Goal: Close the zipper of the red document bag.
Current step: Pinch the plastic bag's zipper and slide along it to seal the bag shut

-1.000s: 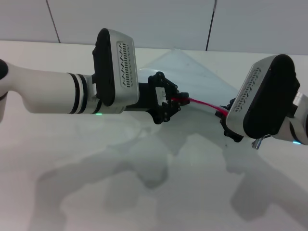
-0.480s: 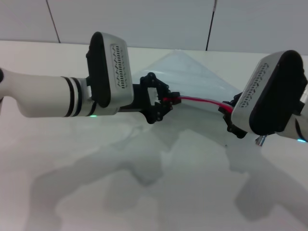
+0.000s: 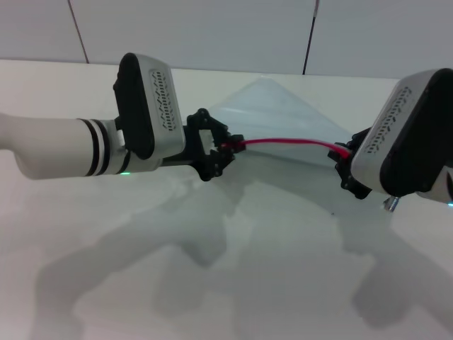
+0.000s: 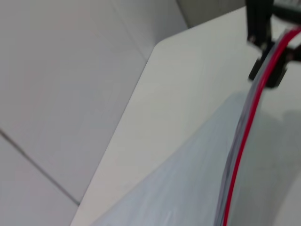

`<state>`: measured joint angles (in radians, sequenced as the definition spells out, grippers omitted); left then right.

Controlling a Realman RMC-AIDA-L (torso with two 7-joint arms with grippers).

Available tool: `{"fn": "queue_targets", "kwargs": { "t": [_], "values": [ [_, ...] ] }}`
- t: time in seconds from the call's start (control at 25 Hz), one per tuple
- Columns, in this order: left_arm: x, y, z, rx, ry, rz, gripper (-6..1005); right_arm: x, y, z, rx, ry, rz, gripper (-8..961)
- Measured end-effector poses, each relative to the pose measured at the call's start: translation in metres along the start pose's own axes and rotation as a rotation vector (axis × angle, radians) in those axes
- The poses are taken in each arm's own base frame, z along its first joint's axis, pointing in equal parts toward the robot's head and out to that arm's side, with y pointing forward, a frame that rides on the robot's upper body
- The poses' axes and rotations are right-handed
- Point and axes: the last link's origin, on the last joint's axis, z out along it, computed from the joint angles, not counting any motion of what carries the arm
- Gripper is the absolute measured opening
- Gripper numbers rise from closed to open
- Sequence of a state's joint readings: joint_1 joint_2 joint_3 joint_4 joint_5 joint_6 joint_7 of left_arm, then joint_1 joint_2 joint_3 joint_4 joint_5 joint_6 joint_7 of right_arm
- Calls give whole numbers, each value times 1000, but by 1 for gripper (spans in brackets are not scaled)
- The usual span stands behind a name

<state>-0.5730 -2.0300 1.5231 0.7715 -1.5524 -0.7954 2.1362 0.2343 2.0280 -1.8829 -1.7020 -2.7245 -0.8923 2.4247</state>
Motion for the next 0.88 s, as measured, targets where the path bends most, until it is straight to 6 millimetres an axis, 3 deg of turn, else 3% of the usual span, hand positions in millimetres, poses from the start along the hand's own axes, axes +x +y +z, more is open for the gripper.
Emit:
{"fn": "queue_targets", "kwargs": {
  "t": [0.28, 0.6, 0.88],
  "values": [
    [-18, -6, -6, 53, -45, -54, 84, 2, -6, -11, 46, -11, 12, 184],
    [-48, -15, -28, 153, -82, -162, 86, 9, -16, -22, 106, -30, 59, 190],
    [-59, -18, -36, 191, -94, -197, 87, 15, -25, -29, 149, -37, 91, 196]
  ]
}}
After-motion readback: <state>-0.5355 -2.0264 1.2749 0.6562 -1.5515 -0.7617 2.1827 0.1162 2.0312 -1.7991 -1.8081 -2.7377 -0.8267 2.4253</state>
